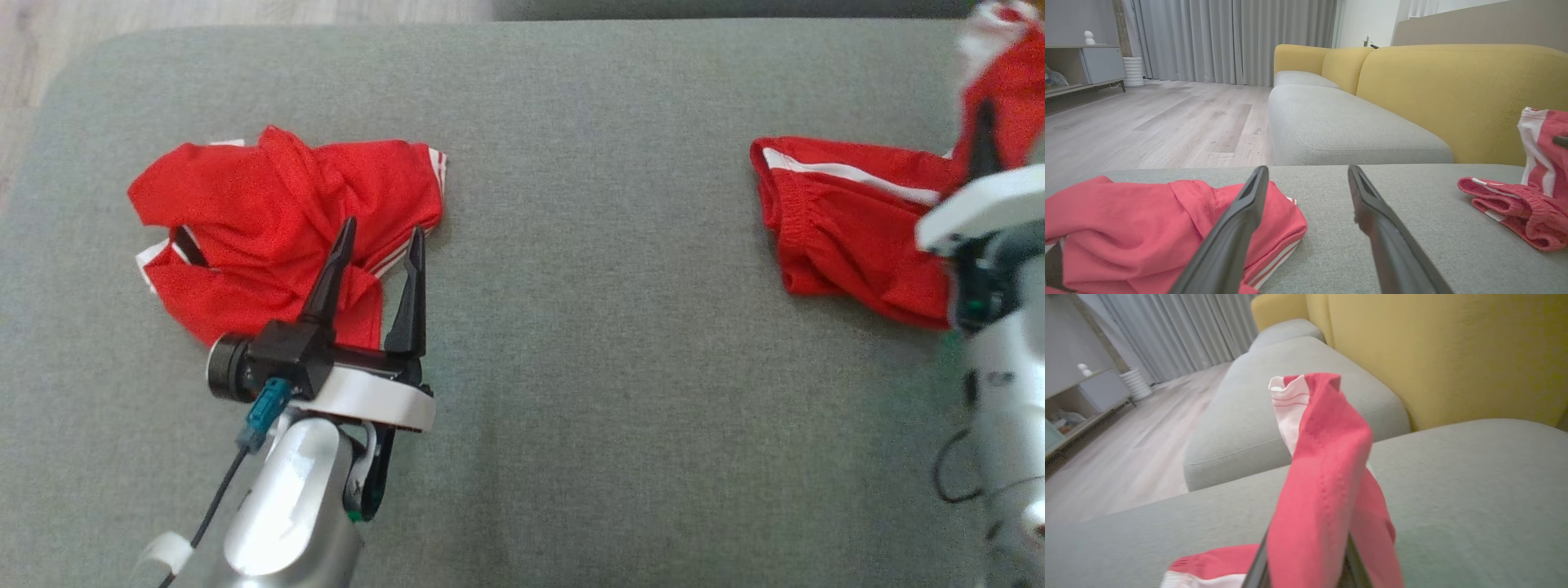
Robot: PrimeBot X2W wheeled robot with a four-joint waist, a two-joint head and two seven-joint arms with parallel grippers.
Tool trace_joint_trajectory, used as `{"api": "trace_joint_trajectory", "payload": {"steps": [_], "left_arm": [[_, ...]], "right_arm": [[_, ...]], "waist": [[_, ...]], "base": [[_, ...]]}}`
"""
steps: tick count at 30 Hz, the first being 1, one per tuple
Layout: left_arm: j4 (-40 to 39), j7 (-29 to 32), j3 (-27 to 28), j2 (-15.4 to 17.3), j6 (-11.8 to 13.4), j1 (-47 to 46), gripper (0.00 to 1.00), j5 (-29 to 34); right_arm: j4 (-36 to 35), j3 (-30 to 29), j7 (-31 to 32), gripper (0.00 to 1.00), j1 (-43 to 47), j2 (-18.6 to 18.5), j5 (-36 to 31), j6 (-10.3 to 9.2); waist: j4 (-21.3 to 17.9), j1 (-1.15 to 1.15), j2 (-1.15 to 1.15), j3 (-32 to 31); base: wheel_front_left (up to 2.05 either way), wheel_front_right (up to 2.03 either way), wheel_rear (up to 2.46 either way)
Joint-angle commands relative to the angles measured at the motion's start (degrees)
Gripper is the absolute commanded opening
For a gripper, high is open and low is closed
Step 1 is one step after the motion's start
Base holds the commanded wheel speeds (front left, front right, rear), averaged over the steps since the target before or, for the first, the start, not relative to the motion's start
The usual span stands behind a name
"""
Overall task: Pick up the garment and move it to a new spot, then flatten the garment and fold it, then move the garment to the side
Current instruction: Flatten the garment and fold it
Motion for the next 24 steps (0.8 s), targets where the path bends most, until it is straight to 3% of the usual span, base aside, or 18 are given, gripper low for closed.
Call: {"api": "trace_joint_trajectory", "payload": {"steps": [1, 8, 16, 21, 22, 23, 24], "left_arm": [[-1.6, -0.4, 2.2, 0.6, 0.0, -0.7, 1.0, 0.3], [-1.5, -0.4, 2.5, 0.6, 0.0, 0.5, 1.0, -0.2], [-1.5, -0.4, 3.0, 0.6, 0.0, 1.1, 1.0, -0.3], [-1.5, -0.4, 2.9, 0.6, 0.2, 0.9, 1.0, -0.5], [-1.5, -0.4, 2.9, 0.6, 0.2, 0.9, 1.0, -0.5], [-1.5, -0.4, 2.9, 0.6, 0.2, 0.8, 1.0, -0.5], [-1.4, -0.4, 2.9, 0.6, 0.2, 0.8, 1.0, -0.4]], "right_arm": [[-2.7, 1.9, -0.4, 0.0, -0.5, 0.9, 0.5, -0.04], [-7.1, 10.3, 0.9, 0.0, 3.4, 6.7, 2.2, -0.04], [-4.7, 18.8, 0.4, 0.0, 6.5, 7.3, 1.1, -0.04], [-0.7, 26.2, -1.1, 0.0, 6.6, 6.4, -2.9, -0.04], [0.0, 27.0, -1.8, 0.8, 6.4, 6.4, -3.7, -0.04], [0.8, 27.8, -2.4, 1.0, 6.4, 6.4, -4.4, -0.04], [1.5, 28.4, -2.9, 1.0, 6.3, 6.6, -5.0, -0.04]], "waist": [[0.4, 0.01, 0.0, -0.5], [2.3, 0.01, 0.0, -1.8], [3.0, 0.01, 0.0, -1.8], [2.5, 0.01, 0.0, -1.8], [2.3, 0.01, 0.0, -1.9], [2.0, 0.01, 0.0, -2.1], [1.7, 0.01, 0.0, -2.2]], "base": [[0.0, 0.0, 0.0], [0.0, 0.0, 0.0], [0.0, 0.0, 0.0], [0.0, 0.0, 0.0], [0.0, 0.0, 0.0], [0.0, 0.0, 0.0], [0.0, 0.0, 0.0]]}}
